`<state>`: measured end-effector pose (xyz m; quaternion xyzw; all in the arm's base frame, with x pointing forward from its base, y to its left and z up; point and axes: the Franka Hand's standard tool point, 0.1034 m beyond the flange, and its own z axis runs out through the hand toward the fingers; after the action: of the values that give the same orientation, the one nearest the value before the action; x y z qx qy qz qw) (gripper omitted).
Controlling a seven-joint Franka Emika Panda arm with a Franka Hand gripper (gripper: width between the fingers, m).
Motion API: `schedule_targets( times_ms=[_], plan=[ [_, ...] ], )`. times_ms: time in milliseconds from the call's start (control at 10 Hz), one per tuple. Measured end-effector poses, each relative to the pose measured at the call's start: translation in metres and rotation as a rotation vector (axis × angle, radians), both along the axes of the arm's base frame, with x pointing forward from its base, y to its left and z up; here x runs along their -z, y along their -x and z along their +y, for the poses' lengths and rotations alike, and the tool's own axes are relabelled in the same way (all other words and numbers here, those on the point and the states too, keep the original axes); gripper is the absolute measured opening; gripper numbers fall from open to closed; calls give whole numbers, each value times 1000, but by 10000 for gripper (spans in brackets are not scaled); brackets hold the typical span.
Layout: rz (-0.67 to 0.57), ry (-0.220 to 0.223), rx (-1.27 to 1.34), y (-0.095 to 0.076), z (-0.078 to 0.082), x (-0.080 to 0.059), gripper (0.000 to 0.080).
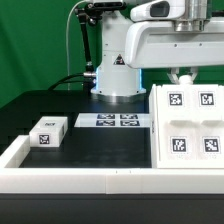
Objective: Assemble cabinet
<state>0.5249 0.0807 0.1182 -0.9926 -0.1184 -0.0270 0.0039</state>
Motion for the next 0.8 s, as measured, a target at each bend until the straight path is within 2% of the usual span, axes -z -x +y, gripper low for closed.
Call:
schedule_targets(
  times_ms=[400,800],
  plan=[
    [3,0,0,1,0,1,2],
    [42,6,2,-10,0,-11,2]
  ],
)
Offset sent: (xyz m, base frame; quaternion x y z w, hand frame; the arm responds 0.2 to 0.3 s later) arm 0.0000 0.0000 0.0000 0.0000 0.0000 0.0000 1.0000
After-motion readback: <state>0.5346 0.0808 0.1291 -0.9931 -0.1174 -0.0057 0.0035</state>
